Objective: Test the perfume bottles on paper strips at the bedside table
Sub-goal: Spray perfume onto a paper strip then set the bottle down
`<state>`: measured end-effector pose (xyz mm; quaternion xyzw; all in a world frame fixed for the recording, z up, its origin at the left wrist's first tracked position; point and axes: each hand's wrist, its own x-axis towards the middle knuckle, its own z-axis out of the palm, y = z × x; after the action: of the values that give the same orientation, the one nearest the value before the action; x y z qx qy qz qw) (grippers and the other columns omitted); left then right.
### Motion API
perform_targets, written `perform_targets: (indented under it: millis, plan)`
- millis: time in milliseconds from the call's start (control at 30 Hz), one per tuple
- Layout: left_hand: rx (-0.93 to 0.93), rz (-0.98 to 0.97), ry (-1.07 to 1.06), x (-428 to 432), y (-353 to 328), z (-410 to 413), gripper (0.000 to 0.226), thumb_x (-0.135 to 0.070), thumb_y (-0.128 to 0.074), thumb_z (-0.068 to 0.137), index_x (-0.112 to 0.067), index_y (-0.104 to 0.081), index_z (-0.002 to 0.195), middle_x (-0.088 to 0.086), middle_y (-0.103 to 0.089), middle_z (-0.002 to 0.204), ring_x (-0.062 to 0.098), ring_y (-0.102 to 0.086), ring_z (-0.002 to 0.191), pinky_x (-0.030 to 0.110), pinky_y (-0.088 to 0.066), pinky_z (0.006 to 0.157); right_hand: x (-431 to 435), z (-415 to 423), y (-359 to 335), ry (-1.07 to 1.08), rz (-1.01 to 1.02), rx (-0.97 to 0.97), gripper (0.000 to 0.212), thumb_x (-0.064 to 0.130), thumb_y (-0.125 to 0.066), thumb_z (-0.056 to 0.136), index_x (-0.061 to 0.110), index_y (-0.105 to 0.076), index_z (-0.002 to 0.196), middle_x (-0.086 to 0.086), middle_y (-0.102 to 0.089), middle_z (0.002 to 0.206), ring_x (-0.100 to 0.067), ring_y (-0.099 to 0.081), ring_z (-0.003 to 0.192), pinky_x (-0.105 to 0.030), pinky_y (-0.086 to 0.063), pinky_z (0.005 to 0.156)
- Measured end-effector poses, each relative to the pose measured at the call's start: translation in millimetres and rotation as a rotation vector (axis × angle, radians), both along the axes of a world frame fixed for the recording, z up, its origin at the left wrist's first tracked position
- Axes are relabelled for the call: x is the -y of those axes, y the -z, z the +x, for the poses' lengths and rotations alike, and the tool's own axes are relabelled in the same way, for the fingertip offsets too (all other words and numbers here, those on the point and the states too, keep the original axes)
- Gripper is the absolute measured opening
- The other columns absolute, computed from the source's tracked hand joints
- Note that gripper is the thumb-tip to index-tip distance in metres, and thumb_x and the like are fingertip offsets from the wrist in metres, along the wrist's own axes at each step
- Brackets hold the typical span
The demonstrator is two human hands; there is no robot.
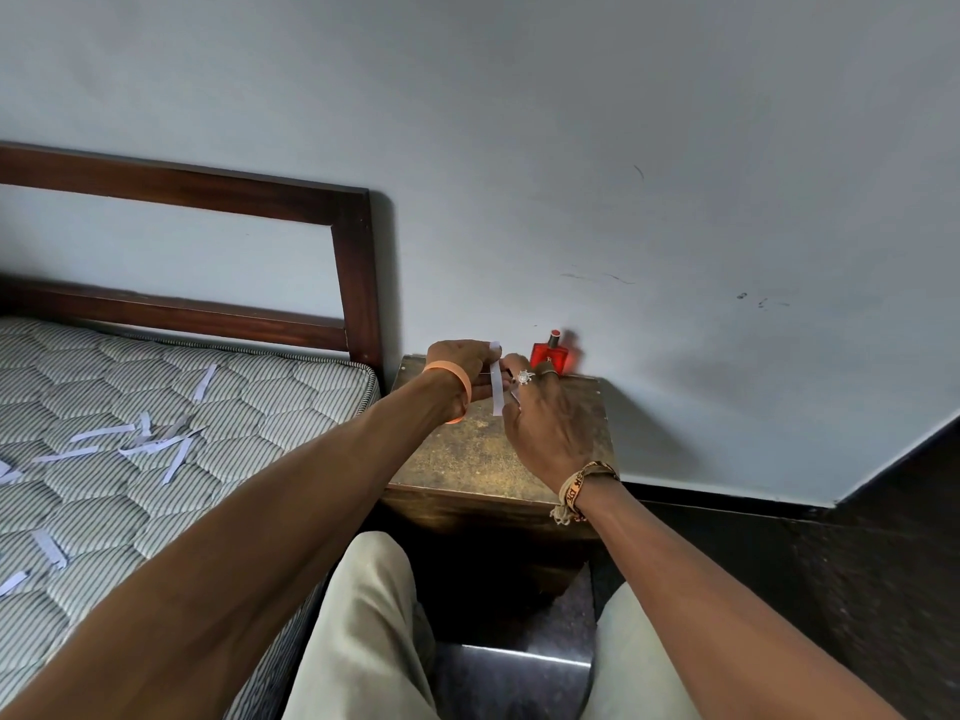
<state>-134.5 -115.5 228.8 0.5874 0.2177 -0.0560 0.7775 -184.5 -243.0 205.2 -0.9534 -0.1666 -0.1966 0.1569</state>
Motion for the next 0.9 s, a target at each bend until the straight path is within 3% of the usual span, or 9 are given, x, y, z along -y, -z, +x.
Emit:
perform_targets:
  millis: [133, 200, 300, 500, 567, 633, 700, 833, 900]
  plan:
    - [0.0, -0.022, 0.023, 1, 0, 1, 0.011, -0.003, -0.062, 0.089, 0.003, -0.066, 0.097, 0.02, -0.07, 0.085, 0.032, -0.069, 0.075, 0.04, -0.06, 0.07, 0, 6, 11, -0.024, 0.245, -0.04, 0.046, 0.021, -0.047, 0.095, 0.033, -0.033, 0.137, -0.004, -0.057, 0.103, -0.018, -0.058, 0.075, -0.035, -0.053, 0.057]
    - [-0.006, -0.032, 0.033, -1, 3, 1, 0.01, -0.003, -0.06, 0.09, 0.003, -0.064, 0.097, 0.024, -0.07, 0.094, 0.036, -0.069, 0.084, 0.042, -0.059, 0.075, 3, 7, 11, -0.016, 0.374, -0.057, 0.055, 0.016, -0.05, 0.09, 0.031, -0.033, 0.14, -0.001, -0.053, 0.095, -0.015, -0.052, 0.069, -0.027, -0.044, 0.051]
    - [-0.013, -0.019, 0.041, -2, 10, 3, 0.011, -0.004, -0.06, 0.09, 0.003, -0.063, 0.098, 0.021, -0.07, 0.087, 0.032, -0.069, 0.076, 0.038, -0.06, 0.067, 5, 7, 10, 0.009, 0.469, -0.048, 0.059, 0.015, -0.054, 0.087, 0.021, -0.033, 0.142, -0.008, -0.058, 0.101, -0.012, -0.05, 0.07, -0.018, -0.033, 0.053]
    - [-0.072, -0.016, 0.147, 0, 32, 2, 0.011, -0.007, -0.055, 0.094, 0.0, -0.062, 0.098, 0.02, -0.069, 0.09, 0.028, -0.068, 0.077, 0.039, -0.059, 0.073, 9, 18, 40, 0.08, 0.633, -0.215, 0.021, 0.032, -0.043, 0.086, 0.018, -0.047, 0.101, 0.001, -0.047, 0.071, -0.014, -0.043, 0.057, -0.037, -0.044, 0.055]
    - [-0.083, -0.02, 0.174, 2, 40, -2, 0.01, -0.006, -0.054, 0.094, -0.001, -0.063, 0.096, 0.02, -0.07, 0.091, 0.029, -0.069, 0.08, 0.039, -0.059, 0.075, 12, 20, 56, 0.062, 0.636, -0.286, 0.022, 0.035, -0.039, 0.087, 0.017, -0.049, 0.092, -0.001, -0.045, 0.073, -0.013, -0.039, 0.056, -0.032, -0.038, 0.053]
    - [-0.1, -0.031, 0.205, 2, 48, -5, 0.011, -0.004, -0.052, 0.095, -0.002, -0.063, 0.096, 0.019, -0.07, 0.089, 0.029, -0.069, 0.082, 0.04, -0.059, 0.076, 14, 21, 73, 0.059, 0.605, -0.355, 0.018, 0.032, -0.043, 0.095, 0.016, -0.052, 0.096, -0.002, -0.047, 0.073, -0.013, -0.037, 0.056, -0.026, -0.032, 0.051]
    - [-0.121, -0.043, 0.232, 2, 58, -6, 0.013, -0.004, -0.051, 0.095, -0.003, -0.063, 0.1, 0.019, -0.071, 0.092, 0.03, -0.069, 0.087, 0.041, -0.058, 0.078, 18, 23, 91, 0.088, 0.56, -0.379, 0.023, 0.041, -0.043, 0.096, 0.022, -0.051, 0.104, -0.002, -0.054, 0.079, -0.019, -0.045, 0.064, -0.028, -0.035, 0.055]
    - [-0.146, -0.077, 0.261, 3, 78, -3, 0.014, -0.005, -0.05, 0.096, -0.003, -0.064, 0.099, 0.015, -0.072, 0.088, 0.028, -0.07, 0.083, 0.04, -0.059, 0.077, 21, 30, 119, 0.208, 0.406, -0.433, 0.032, 0.051, -0.037, 0.087, 0.03, -0.058, 0.098, -0.001, -0.058, 0.107, -0.019, -0.049, 0.105, -0.045, -0.041, 0.088]
    - [-0.158, -0.1, 0.268, 5, 87, 0, 0.015, -0.004, -0.05, 0.095, -0.002, -0.064, 0.102, 0.016, -0.071, 0.089, 0.028, -0.07, 0.084, 0.041, -0.058, 0.078, 23, 33, 127, 0.235, 0.389, -0.443, 0.039, 0.055, -0.038, 0.087, 0.03, -0.061, 0.106, 0.0, -0.057, 0.109, -0.018, -0.046, 0.11, -0.044, -0.041, 0.089]
